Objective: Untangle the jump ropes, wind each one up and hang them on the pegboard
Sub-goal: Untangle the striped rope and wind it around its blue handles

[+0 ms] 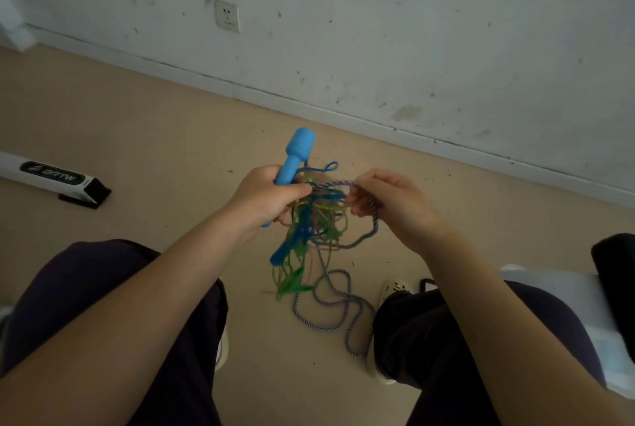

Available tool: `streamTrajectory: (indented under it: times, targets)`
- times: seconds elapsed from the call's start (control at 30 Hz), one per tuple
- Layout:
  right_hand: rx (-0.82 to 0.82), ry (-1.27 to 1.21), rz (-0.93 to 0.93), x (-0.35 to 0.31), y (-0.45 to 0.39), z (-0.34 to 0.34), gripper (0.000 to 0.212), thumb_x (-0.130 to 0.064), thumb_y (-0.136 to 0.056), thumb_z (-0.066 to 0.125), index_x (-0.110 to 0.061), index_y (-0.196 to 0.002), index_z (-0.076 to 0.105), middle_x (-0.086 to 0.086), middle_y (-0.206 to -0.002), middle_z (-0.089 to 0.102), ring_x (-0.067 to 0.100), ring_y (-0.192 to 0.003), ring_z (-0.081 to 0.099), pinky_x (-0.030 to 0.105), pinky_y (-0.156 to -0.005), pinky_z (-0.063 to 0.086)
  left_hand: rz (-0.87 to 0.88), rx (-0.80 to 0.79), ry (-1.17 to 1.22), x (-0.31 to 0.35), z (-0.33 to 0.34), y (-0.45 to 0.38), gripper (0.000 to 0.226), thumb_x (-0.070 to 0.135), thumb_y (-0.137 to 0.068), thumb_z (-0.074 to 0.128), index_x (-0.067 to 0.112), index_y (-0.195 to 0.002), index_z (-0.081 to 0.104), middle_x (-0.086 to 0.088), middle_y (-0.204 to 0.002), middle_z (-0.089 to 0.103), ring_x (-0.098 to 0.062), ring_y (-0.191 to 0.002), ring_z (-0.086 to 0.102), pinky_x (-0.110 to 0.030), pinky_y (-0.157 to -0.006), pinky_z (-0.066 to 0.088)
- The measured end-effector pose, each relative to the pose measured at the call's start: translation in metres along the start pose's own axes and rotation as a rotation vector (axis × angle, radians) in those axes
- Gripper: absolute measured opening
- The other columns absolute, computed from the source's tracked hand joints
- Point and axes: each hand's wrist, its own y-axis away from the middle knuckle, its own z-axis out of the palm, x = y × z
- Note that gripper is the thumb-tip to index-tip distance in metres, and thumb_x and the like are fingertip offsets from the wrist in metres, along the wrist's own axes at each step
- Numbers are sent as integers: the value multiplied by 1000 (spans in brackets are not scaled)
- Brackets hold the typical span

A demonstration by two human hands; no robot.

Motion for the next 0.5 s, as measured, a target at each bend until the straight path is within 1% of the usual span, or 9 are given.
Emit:
streamTrajectory:
  times: [0.07, 0.13, 0.23, 0.3, 0.33, 0.4, 0.43, 0.5]
  targets:
    - [-51, 160, 42, 2, 2, 6, 21, -10, -98, 51, -1, -89, 67, 9, -71, 63, 16, -58, 50, 28, -56, 40, 2, 12, 27, 0, -2, -2, 14, 16, -90, 70, 12, -83, 58, 1, -54, 47, -9, -38, 42, -22, -42, 37]
    - [-77, 256, 69, 2, 3, 12, 21, -16, -97, 56, 1, -93, 67, 2, -63, 56, 13, -54, 41, 26, -52, 33, 9, 18, 31, -2, -2, -3, 13, 15, -88, 71, 11, -83, 60, 3, -50, 47, -11, -40, 42, -25, -47, 37]
    - [-49, 358, 41, 0, 4, 20, 17, -30, -96, 61, -15, -93, 68, -13, -52, 48, 3, -47, 40, 16, -47, 32, 34, 29, 48, -4, 0, -4, 12, 11, -87, 73, 11, -83, 61, 4, -47, 47, -9, -39, 42, -24, -45, 36]
    - [0, 384, 12, -1, 3, 22, 13, -29, -97, 60, -23, -87, 67, -17, -43, 45, 0, -40, 40, 9, -43, 30, 36, 5, 72, -3, 0, -3, 11, 10, -87, 72, 10, -86, 61, 2, -51, 47, -9, -39, 41, -23, -44, 36]
    - [29, 390, -2, -2, 2, 21, 15, -26, -98, 59, -24, -85, 67, -19, -41, 45, -1, -39, 41, 9, -42, 30, 35, -8, 73, -3, -1, -3, 11, 11, -88, 72, 10, -86, 61, 1, -52, 47, -9, -39, 41, -23, -44, 36]
    - [112, 382, -48, -4, 1, 17, 20, -20, -99, 56, -23, -83, 67, -19, -42, 47, 1, -40, 41, 13, -46, 32, 38, -26, 47, -2, -2, -2, 11, 16, -91, 69, 13, -86, 60, 1, -54, 49, -9, -39, 41, -24, -45, 38]
    - [160, 361, -88, -6, 1, 13, 23, -18, -99, 55, -22, -81, 67, -15, -45, 49, 2, -42, 41, 19, -49, 34, 43, -38, 30, -2, -2, -2, 11, 18, -91, 69, 14, -86, 60, 2, -55, 49, -9, -39, 42, -26, -47, 39]
    - [243, 296, -175, -5, 0, 7, 25, -12, -99, 54, -19, -78, 67, -5, -55, 53, 11, -50, 47, 29, -56, 41, 71, -42, -31, -2, -1, -4, 11, 20, -91, 70, 17, -86, 61, 2, -59, 51, -6, -39, 43, -24, -46, 38]
